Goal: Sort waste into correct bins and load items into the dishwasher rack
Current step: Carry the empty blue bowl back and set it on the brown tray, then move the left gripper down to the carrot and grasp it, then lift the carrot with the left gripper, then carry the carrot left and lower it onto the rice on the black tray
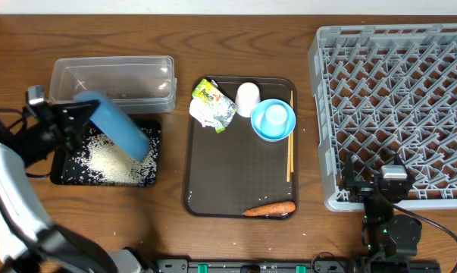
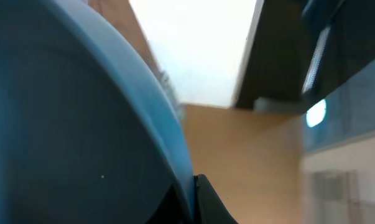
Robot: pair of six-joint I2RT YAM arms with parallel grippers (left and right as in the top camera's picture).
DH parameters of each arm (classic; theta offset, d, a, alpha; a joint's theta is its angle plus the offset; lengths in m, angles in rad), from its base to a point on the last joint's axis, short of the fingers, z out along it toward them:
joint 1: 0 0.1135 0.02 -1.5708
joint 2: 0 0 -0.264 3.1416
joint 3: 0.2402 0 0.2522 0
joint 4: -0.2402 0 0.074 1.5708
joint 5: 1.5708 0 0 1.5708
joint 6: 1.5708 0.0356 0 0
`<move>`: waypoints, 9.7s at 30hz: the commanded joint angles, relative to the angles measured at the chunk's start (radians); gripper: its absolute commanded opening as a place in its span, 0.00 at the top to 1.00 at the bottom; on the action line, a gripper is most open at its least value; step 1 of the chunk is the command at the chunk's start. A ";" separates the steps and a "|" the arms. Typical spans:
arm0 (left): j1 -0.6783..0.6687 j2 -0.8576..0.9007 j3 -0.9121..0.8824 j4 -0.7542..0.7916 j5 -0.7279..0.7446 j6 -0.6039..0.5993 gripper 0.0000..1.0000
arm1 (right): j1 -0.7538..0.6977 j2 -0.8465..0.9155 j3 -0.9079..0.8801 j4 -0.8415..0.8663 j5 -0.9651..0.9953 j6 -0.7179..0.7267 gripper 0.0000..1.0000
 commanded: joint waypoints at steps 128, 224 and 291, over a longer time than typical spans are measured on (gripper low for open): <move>-1.813 0.498 0.064 0.253 -1.337 -0.005 0.38 | 0.018 -0.005 -0.002 -0.005 0.010 -0.013 0.01; -1.683 0.372 -0.144 0.417 -1.338 -0.056 0.60 | 0.018 -0.005 -0.002 -0.005 0.010 -0.013 0.01; -1.647 0.116 -0.122 0.411 -1.363 -0.151 0.74 | 0.018 -0.005 -0.002 -0.005 0.010 -0.013 0.01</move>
